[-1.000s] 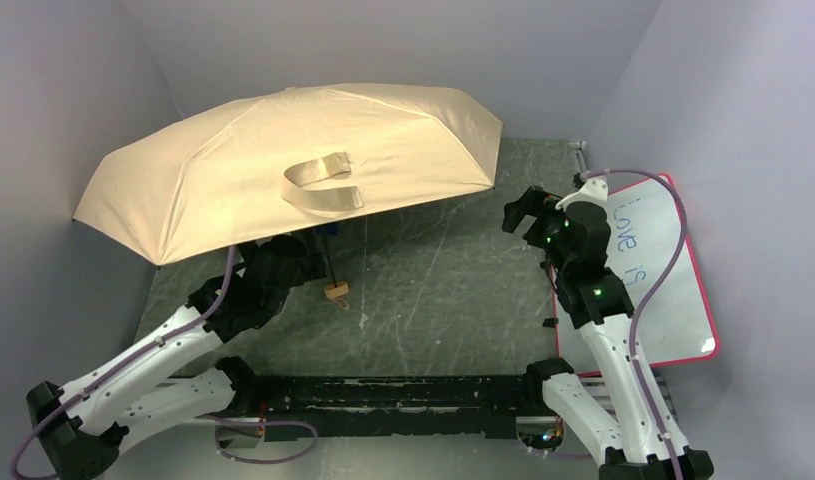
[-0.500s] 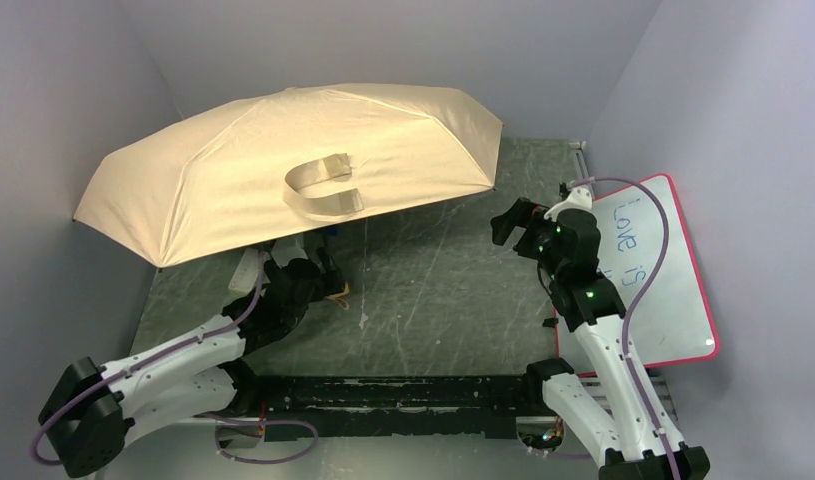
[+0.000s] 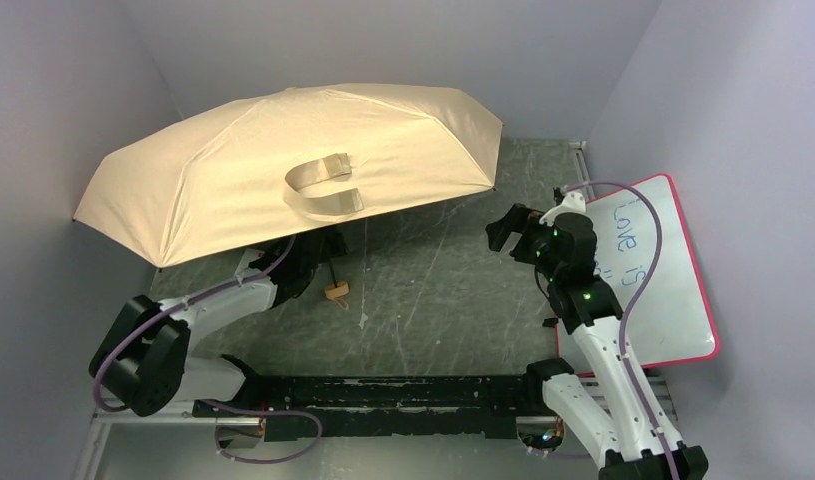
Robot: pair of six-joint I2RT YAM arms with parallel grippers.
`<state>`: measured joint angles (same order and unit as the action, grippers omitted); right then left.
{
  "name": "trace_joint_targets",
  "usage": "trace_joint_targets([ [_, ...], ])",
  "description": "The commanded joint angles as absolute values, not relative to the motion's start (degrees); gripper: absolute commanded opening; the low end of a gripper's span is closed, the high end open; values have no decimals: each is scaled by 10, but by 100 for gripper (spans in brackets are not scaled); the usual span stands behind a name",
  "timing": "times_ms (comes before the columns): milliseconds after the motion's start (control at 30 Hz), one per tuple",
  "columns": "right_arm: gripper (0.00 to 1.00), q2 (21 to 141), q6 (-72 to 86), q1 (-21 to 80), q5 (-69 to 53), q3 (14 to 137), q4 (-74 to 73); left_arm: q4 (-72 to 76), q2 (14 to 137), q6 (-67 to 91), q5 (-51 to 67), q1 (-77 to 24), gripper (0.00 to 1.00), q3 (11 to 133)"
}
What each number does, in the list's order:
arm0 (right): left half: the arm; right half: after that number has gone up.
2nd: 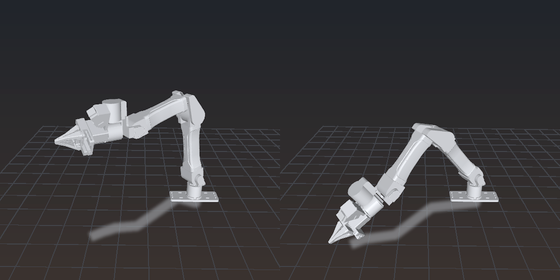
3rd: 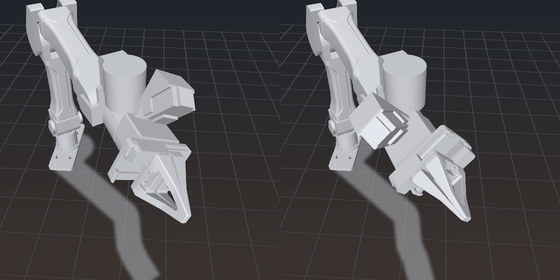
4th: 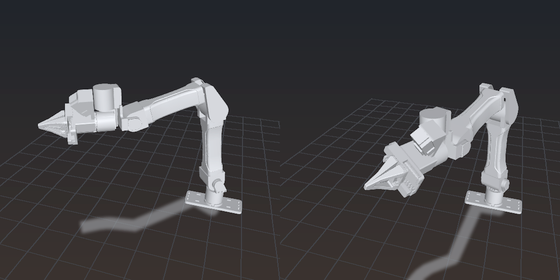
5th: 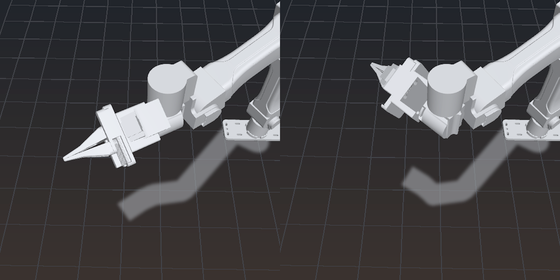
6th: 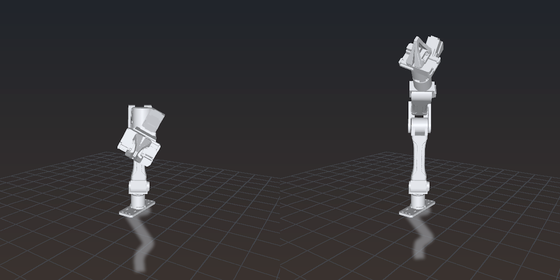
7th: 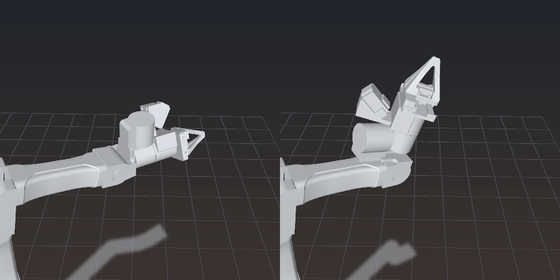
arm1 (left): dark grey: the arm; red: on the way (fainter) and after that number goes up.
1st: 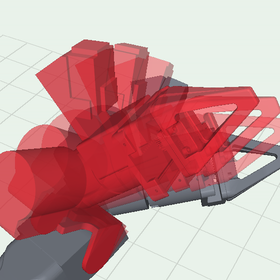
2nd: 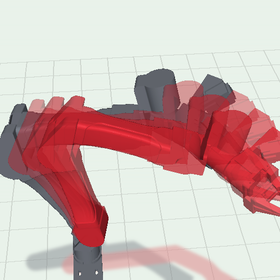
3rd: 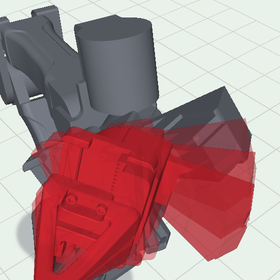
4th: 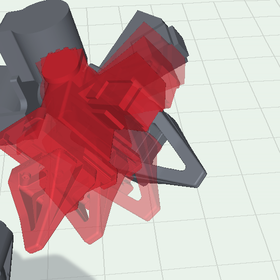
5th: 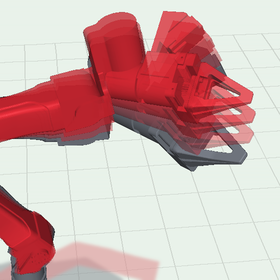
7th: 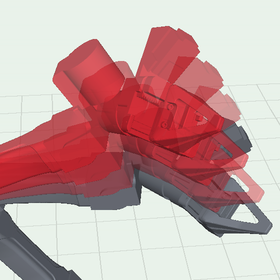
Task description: Put away the umbrella
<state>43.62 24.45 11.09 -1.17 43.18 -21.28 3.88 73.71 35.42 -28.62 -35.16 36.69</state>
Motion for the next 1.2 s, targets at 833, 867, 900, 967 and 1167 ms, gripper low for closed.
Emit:
trace_joint_targets([
  [833,97,441,298,106,-60,374,-174,62,744,234,-162,-320,5,402],
  [867,96,443,310,106,-60,370,-171,59,733,223,-155,-320,5,405],
  [900,95,444,316,105,-63,367,-168,55,723,214,-145,-320,5,408],
  [967,95,451,322,106,-76,362,-162,47,709,199,-124,-320,5,419],
  [1167,98,473,360,105,-135,328,-97,3,703,176,-43,-320,5,477],
])
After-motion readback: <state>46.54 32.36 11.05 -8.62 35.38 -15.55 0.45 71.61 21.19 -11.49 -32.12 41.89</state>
